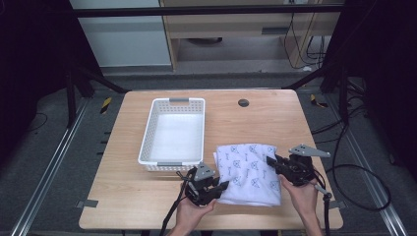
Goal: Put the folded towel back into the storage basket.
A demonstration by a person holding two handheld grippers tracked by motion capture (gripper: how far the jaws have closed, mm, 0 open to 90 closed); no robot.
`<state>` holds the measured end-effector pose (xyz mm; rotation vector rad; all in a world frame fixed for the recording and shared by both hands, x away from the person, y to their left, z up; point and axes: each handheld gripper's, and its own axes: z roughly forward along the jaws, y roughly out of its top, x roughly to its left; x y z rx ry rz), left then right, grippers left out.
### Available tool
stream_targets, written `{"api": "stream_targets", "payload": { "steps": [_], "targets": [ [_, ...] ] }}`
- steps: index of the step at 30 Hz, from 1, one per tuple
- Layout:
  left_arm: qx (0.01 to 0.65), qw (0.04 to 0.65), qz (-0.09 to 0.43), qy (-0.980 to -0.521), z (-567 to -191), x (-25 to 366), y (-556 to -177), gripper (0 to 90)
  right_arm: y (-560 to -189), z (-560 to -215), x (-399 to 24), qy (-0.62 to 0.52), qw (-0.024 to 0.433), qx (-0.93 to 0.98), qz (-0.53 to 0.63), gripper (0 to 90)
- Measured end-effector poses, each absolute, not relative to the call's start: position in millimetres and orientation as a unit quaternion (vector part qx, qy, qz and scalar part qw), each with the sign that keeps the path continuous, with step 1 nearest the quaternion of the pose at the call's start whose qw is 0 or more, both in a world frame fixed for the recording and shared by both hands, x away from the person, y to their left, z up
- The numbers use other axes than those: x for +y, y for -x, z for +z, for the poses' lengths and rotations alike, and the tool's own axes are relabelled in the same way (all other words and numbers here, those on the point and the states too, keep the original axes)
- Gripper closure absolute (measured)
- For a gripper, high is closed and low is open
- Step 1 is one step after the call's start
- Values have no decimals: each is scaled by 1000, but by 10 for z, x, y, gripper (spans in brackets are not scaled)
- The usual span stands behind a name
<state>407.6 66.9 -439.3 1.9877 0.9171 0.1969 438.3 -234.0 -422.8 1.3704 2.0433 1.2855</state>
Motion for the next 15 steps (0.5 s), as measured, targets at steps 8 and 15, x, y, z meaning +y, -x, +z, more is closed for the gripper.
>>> {"api": "stream_targets", "payload": {
  "steps": [8, 15],
  "targets": [
    [371, 466, 85, -799, -4272, 725, -4070, 725, -4386, -4116, -2268, -477, 196, 722, 462, 739],
    [369, 471, 92, -796, -4165, 756, -4073, 726, -4405, -4025, -2198, -469, 206, 724, 463, 740]
  ]
}}
